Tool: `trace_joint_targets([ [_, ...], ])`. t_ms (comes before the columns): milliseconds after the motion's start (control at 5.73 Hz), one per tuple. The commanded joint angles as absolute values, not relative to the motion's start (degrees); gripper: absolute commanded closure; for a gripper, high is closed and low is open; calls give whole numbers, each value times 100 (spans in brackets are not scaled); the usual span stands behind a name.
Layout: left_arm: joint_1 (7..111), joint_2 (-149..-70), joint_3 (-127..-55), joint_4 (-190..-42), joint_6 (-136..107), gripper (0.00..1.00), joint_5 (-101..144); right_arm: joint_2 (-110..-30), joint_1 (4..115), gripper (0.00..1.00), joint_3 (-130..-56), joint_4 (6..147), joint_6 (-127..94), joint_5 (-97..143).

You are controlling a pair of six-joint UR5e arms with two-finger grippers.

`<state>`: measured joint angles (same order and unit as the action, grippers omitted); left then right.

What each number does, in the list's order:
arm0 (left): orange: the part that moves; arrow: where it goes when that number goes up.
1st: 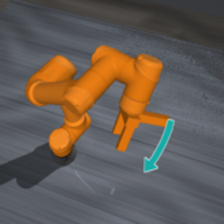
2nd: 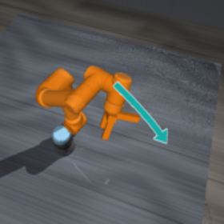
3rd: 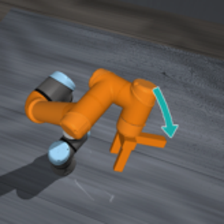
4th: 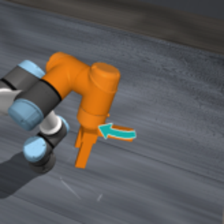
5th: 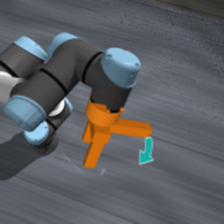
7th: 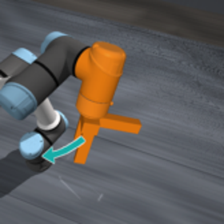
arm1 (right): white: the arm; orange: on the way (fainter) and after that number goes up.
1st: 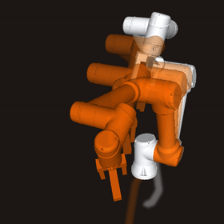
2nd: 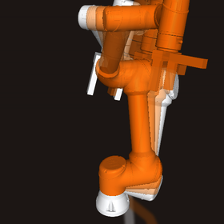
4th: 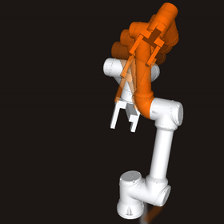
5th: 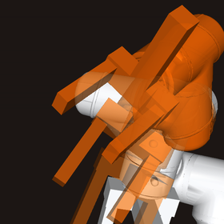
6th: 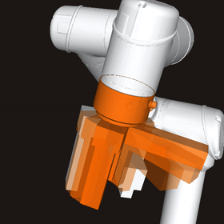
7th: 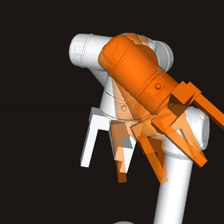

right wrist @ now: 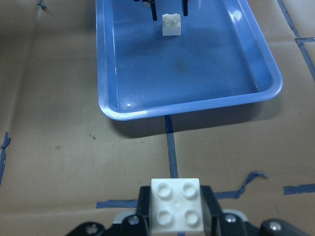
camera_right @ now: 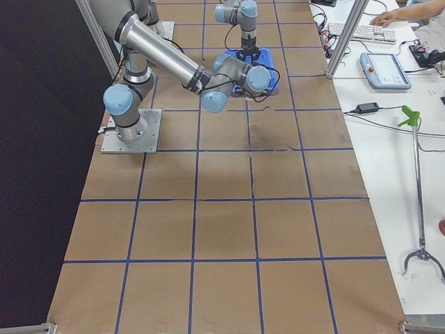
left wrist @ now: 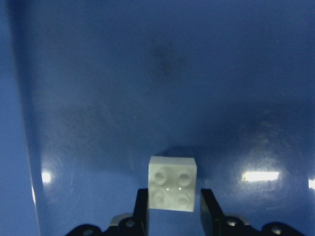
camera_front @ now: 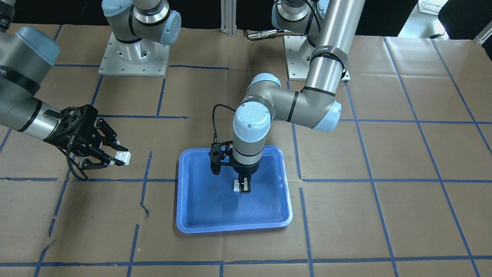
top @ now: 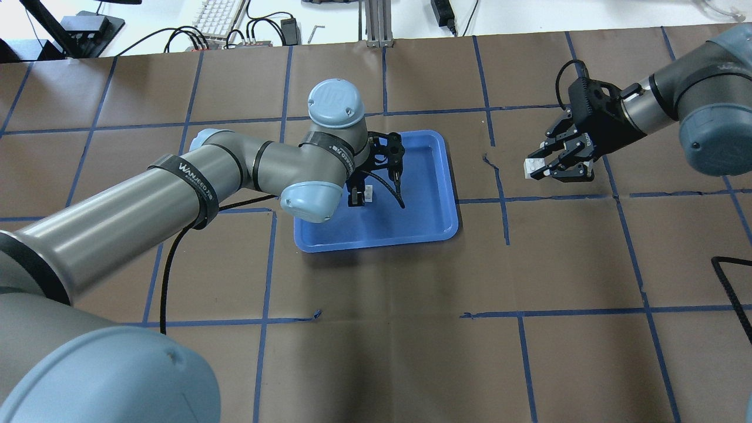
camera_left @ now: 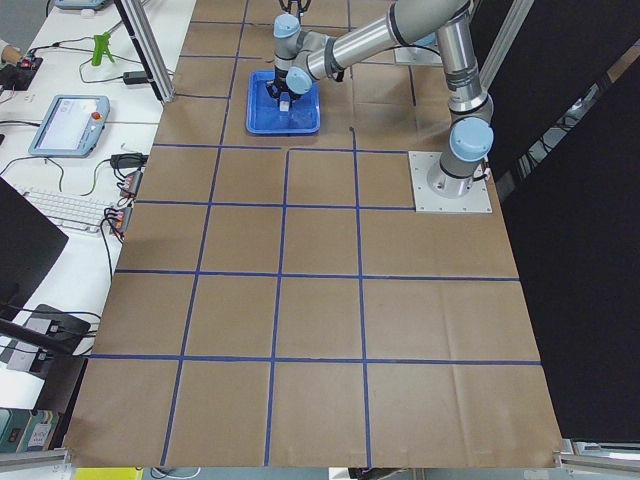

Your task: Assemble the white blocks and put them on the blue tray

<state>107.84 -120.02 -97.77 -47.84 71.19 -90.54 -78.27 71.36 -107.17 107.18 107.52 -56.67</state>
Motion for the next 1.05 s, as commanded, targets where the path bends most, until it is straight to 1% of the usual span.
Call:
trace_joint_targets([
  [0,10749,-11578,-9529,-5671,6953,5,-9096,-7857,7312,74,-10740,10819,10416,-5511],
  [349,10216,-10019,-9361,-8099,6149,5,-9009,-7805,7609,74,-10749,10976,10415,-5266],
  [523,9952,-9202,-9421,-9026,5482,5,-9009,-7779,7968,74,-10758,11369,10250,-5256],
  [698,9793,-8689,-9396,-9566,4562,5,-9052,-7752,8346,74,-10845,11860,9630,-5082],
  [872,9704,-8518,-9361,-9615,3108,3,-9018,-7482,8706,74,-10898,12657,8867,-5045],
])
